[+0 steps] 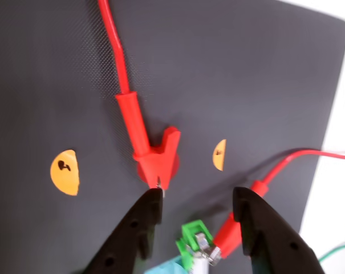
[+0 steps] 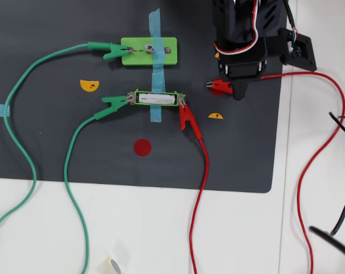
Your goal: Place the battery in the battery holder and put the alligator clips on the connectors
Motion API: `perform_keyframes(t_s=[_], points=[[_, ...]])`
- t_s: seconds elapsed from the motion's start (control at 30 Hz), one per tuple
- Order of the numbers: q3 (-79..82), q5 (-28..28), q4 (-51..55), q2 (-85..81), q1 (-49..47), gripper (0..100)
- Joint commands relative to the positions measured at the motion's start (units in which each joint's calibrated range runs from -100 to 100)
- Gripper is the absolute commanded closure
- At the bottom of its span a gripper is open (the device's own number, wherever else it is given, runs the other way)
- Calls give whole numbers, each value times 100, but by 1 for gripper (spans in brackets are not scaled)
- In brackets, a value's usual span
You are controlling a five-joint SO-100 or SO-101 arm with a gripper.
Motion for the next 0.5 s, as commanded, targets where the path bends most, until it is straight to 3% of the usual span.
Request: perform_keyframes(t_s=[0.0, 0.13, 0.27, 0.47], points=[[14, -280, -182, 796, -130, 88], [-354, -280, -130, 1051, -474, 88], [-354, -280, -190, 1060, -474, 74], [-407, -432, -199, 1085, -393, 74]])
